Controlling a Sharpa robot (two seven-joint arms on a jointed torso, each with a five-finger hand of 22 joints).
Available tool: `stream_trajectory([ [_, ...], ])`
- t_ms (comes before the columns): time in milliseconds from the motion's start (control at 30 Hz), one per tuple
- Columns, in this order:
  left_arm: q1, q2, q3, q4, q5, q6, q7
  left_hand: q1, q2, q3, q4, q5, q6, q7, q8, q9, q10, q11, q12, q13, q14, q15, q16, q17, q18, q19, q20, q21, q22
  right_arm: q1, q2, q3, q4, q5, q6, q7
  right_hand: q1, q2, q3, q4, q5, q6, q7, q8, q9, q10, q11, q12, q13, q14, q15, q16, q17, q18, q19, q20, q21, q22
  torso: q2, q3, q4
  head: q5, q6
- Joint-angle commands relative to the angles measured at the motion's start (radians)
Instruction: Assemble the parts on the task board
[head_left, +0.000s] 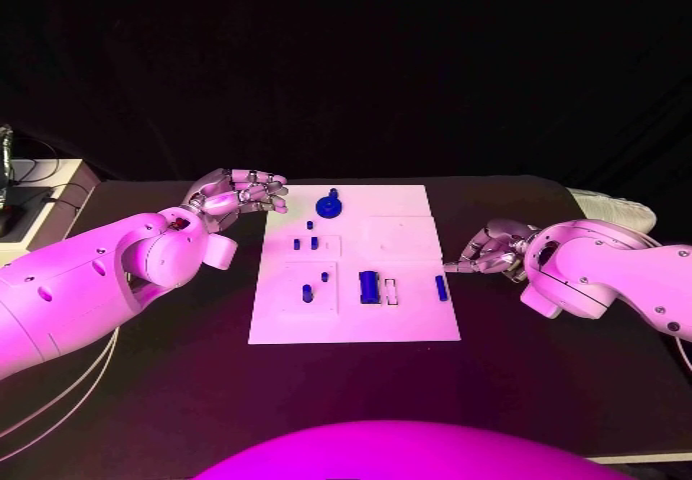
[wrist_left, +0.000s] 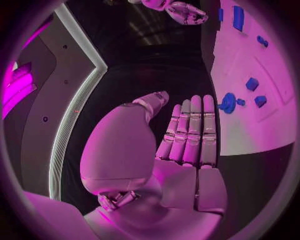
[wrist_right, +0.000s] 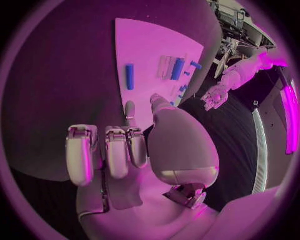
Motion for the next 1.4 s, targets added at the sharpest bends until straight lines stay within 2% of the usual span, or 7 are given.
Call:
stream_trajectory([
  [33, -0.001, 0.004, 0.001, 0.002, 0.010, 0.007, 0.021, -0.001, 0.010, 0.000, 0.006, 0.001, -0.004, 0.000, 0.003, -0.001, -0.008, -0.002, -0.006, -0.001, 0.003, 0.004, -0.005, 0.001, 0.002, 0.007, 0.003, -0.004, -0.001, -0.006, 0.000, -0.002, 0.000, -0.068, 0.064, -0.034, 0.005, 0.008, 0.003, 0.003, -0.004, 0.000, 0.000, -0.006, -0.002, 0.095, 0.005, 0.000, 0.251, 0.104, 0.010, 0.004, 0.263, -0.009, 0.092, 0.006, 0.003, 0.245, -0.001, 0.0006, -0.0020, 0.001, 0.000],
  [300, -0.002, 0.006, 0.001, 0.001, 0.010, 0.010, 0.021, 0.001, 0.011, 0.000, 0.006, 0.001, -0.003, -0.001, 0.004, -0.001, -0.006, -0.002, -0.005, -0.001, 0.004, 0.003, -0.005, 0.003, 0.003, 0.009, 0.003, -0.005, -0.002, -0.035, 0.033, -0.006, -0.016, -0.087, 0.052, -0.075, -0.017, 0.007, -0.006, 0.005, -0.007, 0.010, 0.000, -0.010, -0.006, 0.094, 0.005, -0.001, 0.251, 0.104, 0.010, 0.004, 0.262, -0.009, 0.092, 0.007, 0.002, 0.245, 0.001, 0.0004, 0.0016, -0.005, -0.005],
  [467, -0.003, 0.005, 0.001, 0.002, 0.010, 0.010, 0.020, 0.001, 0.011, 0.000, 0.006, 0.001, -0.003, -0.001, 0.004, -0.001, -0.006, -0.002, -0.005, -0.001, 0.004, 0.003, -0.005, 0.003, 0.003, 0.009, 0.003, -0.005, -0.002, -0.052, 0.060, -0.007, -0.028, -0.085, 0.038, -0.084, -0.029, 0.011, -0.013, 0.004, 0.004, 0.019, -0.002, -0.011, -0.007, 0.095, 0.004, 0.000, 0.251, 0.104, 0.009, 0.004, 0.262, -0.008, 0.092, 0.007, 0.002, 0.245, 0.001, 0.0002, 0.0030, -0.002, -0.008],
  [633, -0.003, 0.005, 0.001, 0.002, 0.011, 0.011, 0.019, 0.001, 0.012, 0.000, 0.007, 0.001, -0.003, -0.001, 0.005, -0.001, -0.006, -0.002, -0.005, -0.001, 0.004, 0.003, -0.006, 0.003, 0.003, 0.009, 0.003, -0.006, -0.003, -0.061, 0.082, -0.007, -0.042, -0.084, 0.037, -0.094, -0.030, 0.020, -0.011, 0.003, 0.013, 0.025, -0.004, -0.012, -0.008, 0.096, 0.002, 0.001, 0.252, 0.104, 0.008, 0.004, 0.263, -0.009, 0.092, 0.006, 0.004, 0.246, 0.000, -0.0008, 0.0010, 0.000, -0.012],
  [867, -0.003, 0.004, 0.001, 0.001, 0.012, 0.010, 0.019, 0.001, 0.012, 0.000, 0.007, 0.001, -0.003, -0.001, 0.005, -0.001, -0.006, -0.002, -0.005, -0.001, 0.004, 0.003, -0.006, 0.003, 0.003, 0.009, 0.003, -0.006, -0.003, -0.069, 0.094, -0.008, -0.054, -0.089, 0.040, -0.103, -0.016, 0.039, 0.004, 0.000, 0.022, 0.042, -0.010, -0.010, -0.009, 0.096, -0.003, 0.001, 0.252, 0.104, 0.004, 0.004, 0.263, -0.009, 0.092, 0.004, 0.005, 0.246, -0.001, -0.0001, -0.0005, 0.003, -0.014],
  [1167, -0.003, 0.003, 0.001, 0.002, 0.012, 0.012, 0.016, 0.000, 0.012, 0.000, 0.009, 0.000, -0.003, 0.000, 0.005, -0.001, -0.006, -0.002, -0.005, -0.001, 0.004, 0.004, -0.006, 0.004, 0.002, 0.010, 0.003, -0.007, -0.004, -0.072, 0.110, -0.009, -0.058, -0.109, 0.048, -0.110, -0.001, 0.038, 0.012, -0.003, 0.023, 0.046, -0.012, -0.012, -0.010, 0.096, -0.005, 0.001, 0.252, 0.104, 0.002, 0.004, 0.263, -0.009, 0.092, 0.002, 0.005, 0.246, 0.000, -0.0004, 0.0003, 0.003, -0.016],
  [1400, -0.004, 0.001, 0.001, 0.003, 0.012, 0.013, 0.012, -0.001, 0.013, -0.001, 0.011, 0.000, -0.003, 0.000, 0.005, -0.001, -0.007, -0.001, -0.005, -0.001, 0.004, 0.004, -0.006, 0.005, 0.002, 0.011, 0.003, -0.008, -0.004, -0.076, 0.125, -0.011, -0.066, -0.149, 0.049, -0.116, 0.063, 0.034, 0.053, -0.010, 0.018, 0.050, -0.015, -0.022, -0.016, 0.095, -0.008, -0.001, 0.251, 0.104, -0.001, 0.004, 0.263, -0.009, 0.092, -0.001, 0.004, 0.245, 0.000, -0.0012, 0.0020, 0.002, -0.019],
])
